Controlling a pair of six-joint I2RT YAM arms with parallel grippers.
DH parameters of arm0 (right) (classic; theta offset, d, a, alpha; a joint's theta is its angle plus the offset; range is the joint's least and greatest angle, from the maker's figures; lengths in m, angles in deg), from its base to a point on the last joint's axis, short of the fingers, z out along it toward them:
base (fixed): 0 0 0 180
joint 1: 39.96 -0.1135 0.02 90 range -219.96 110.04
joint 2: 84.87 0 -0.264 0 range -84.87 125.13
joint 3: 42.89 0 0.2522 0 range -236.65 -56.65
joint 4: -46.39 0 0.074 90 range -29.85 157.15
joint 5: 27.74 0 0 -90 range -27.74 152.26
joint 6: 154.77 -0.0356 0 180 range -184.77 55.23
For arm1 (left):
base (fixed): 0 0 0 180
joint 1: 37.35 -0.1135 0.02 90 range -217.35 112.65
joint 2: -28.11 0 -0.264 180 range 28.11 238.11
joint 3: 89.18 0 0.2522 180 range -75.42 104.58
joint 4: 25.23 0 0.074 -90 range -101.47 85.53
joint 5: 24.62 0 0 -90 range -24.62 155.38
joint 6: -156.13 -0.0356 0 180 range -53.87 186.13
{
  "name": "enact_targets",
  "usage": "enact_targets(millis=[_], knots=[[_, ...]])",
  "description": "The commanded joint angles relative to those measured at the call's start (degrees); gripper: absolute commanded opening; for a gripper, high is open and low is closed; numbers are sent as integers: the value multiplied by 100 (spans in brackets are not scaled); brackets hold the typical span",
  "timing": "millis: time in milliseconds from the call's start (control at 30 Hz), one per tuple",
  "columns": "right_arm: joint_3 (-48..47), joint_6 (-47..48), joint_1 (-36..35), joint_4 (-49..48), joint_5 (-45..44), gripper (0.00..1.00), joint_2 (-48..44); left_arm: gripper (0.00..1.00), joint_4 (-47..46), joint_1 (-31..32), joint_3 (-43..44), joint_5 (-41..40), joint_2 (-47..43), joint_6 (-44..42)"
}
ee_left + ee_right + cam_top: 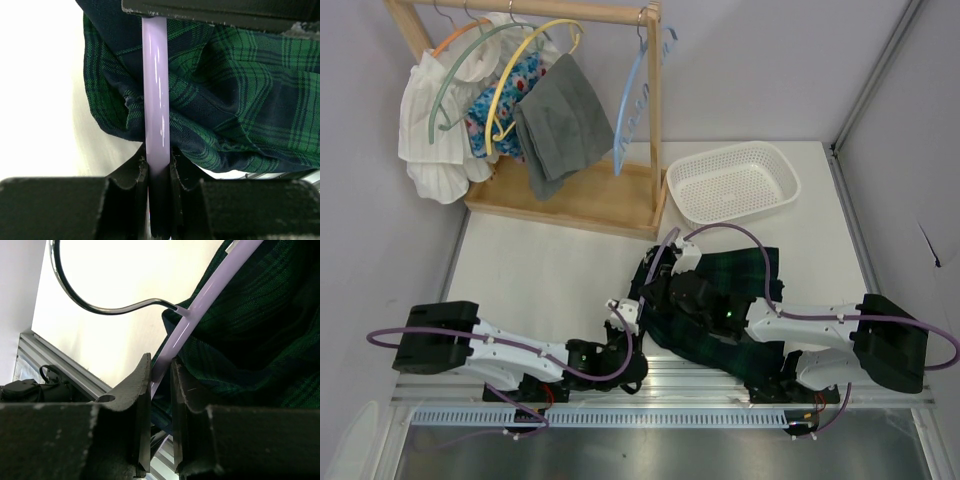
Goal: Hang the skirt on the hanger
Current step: Place skirt on hanger
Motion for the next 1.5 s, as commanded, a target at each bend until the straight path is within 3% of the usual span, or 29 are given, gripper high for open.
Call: enact_targets(millis=[0, 133, 167, 300, 433, 633, 767, 800, 1000, 1133, 1300, 1467], knots=[[-219, 372, -3, -176, -472, 0, -72, 4, -66, 113, 308, 174, -17, -2], [-140, 372, -3, -97, -481, 0, -98, 20, 171, 113, 335, 147, -298, 86], [-105, 389, -3, -88, -498, 0, -124, 38, 310, 113, 335, 130, -403, 156], [45, 407, 23, 87, -577, 0, -343, 66, 795, 113, 229, 95, -1106, 236], [457, 433, 173, -70, -420, 0, -633, 70, 1180, 104, 106, 104, -2196, -151], [713, 495, 243, -88, -367, 0, -994, 66, 2394, -88, -61, -178, -3514, 631], [766, 565, 278, -123, -200, 0, -1012, 63, 1756, -993, -227, 891, -4042, 177], [783, 600, 278, -132, -182, 0, -1029, 63, 1553, -1351, -245, 1469, -3991, 87], [871, 653, 278, -220, -147, 0, -1170, 67, 866, -2013, 246, 2614, -2640, -669], [854, 697, 278, -202, -112, 0, -1188, 66, 514, -2400, 536, 3047, -2145, -977], [871, 697, 270, -194, -59, 0, -1197, 65, 50, -3024, 554, 3469, -2197, -1030], [871, 724, 278, -185, -85, 0, -1249, 65, 57, -3358, 843, 3715, -1822, -1083]])
